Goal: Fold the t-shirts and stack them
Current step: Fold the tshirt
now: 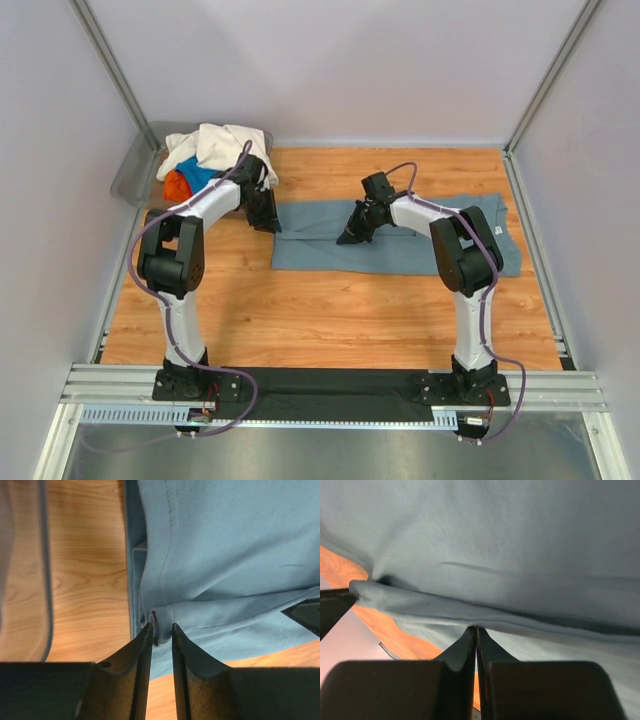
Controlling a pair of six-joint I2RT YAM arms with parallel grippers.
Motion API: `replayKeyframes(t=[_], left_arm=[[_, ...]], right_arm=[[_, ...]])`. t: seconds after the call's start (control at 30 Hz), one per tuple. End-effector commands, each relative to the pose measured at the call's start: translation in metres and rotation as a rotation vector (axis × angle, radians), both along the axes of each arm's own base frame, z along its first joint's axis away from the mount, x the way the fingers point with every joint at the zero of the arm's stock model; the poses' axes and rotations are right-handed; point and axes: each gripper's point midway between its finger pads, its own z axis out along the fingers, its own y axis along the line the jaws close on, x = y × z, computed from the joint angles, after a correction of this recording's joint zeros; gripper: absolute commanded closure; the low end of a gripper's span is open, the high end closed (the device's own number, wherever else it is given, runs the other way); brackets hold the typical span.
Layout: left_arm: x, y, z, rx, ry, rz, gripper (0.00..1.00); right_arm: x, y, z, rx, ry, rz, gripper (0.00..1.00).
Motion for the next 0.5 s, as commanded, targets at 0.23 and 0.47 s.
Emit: replayKeyframes(t=[0.23,0.47], left_arm=[[-0.047,0.014,0.046,-0.011,-0.095,-0.037,0.64],[-0.054,-0.001,0.022,-0.075,-0.029,-0.138,0.52]], right_arm=[[0.058,0.023,0.013,0.038,-0.071,-0.059,0.99],[0.046,0.024,0.037,0.049,-0.09,-0.006,0.87]])
